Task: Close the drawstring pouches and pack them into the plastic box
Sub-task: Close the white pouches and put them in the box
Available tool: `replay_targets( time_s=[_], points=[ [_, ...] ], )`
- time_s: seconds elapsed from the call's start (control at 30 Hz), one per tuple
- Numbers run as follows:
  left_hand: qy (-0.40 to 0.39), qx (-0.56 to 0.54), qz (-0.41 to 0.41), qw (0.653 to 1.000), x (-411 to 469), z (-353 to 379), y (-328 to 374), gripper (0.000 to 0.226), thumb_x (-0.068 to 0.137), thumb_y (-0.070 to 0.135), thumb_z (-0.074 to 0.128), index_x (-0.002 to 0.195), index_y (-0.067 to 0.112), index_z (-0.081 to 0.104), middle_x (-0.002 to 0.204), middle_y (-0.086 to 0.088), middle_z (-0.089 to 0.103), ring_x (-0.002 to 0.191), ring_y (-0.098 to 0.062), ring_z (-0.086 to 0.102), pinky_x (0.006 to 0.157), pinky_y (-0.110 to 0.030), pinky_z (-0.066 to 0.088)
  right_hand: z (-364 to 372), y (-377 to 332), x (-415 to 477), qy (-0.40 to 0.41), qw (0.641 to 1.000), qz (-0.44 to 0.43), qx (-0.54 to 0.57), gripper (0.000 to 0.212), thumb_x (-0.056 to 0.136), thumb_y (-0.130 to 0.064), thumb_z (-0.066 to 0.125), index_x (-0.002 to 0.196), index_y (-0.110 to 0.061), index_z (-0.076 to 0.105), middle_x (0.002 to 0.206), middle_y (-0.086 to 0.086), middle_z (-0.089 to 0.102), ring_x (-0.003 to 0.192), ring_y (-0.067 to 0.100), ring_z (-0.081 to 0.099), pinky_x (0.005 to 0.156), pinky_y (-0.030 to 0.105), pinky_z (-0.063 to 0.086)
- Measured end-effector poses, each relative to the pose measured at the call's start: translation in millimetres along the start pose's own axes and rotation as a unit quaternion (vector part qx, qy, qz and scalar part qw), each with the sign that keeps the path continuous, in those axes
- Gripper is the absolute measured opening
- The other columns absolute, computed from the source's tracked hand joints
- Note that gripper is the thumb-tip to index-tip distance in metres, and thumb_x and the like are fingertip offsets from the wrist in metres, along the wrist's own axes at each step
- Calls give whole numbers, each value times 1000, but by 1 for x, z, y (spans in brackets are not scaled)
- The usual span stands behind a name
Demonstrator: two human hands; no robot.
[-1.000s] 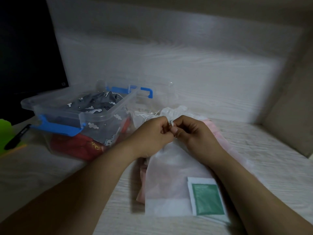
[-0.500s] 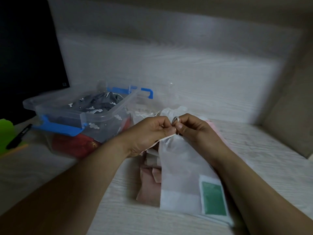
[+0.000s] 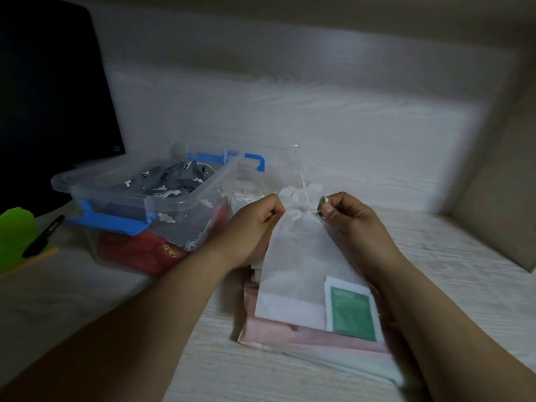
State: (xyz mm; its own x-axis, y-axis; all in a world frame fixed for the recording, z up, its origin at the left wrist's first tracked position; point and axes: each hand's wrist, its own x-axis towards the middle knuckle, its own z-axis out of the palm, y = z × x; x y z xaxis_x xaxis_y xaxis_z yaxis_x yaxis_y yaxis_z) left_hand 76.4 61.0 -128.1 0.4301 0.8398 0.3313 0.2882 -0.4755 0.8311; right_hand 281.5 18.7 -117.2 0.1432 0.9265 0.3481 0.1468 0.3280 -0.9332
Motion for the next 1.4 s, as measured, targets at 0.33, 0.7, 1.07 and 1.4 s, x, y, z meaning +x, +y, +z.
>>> replay_targets(
  time_s=[0.33,0.7,1.07,1.4],
  points=[
    [76,-28,-89,993,-5,7,15,21,101,34,62,102,14,66,96,5,72,89,-10,62,75,-20,47,-1,1,-4,-65,995,33,-74,23,95,-23,74,76,-12,66,75,6,67,70,15,56,68,31,47],
    [36,65,-97,993,-49,12,56,31,103,38,54,90,11,61,79,-1,63,73,-19,62,68,-34,48,-20,-1,4,124,980,38,-153,23,93,-29,75,82,-9,71,75,4,71,67,18,58,59,25,47],
    [207,144,47,967,-53,-57,104,14,106,31,48,94,27,44,86,-3,62,80,-30,64,70,-43,54,15,-89,26,14,997,65,-42,22,95,4,58,90,-16,64,67,7,61,48,15,53,42,19,42],
    [309,225,-94,919,-59,-206,63,19,100,18,54,92,20,71,94,-3,72,88,-27,69,83,-47,61,170,-115,106,-53,989,-52,-125,36,87,14,57,73,-15,73,77,9,69,72,27,63,63,36,52]
  ],
)
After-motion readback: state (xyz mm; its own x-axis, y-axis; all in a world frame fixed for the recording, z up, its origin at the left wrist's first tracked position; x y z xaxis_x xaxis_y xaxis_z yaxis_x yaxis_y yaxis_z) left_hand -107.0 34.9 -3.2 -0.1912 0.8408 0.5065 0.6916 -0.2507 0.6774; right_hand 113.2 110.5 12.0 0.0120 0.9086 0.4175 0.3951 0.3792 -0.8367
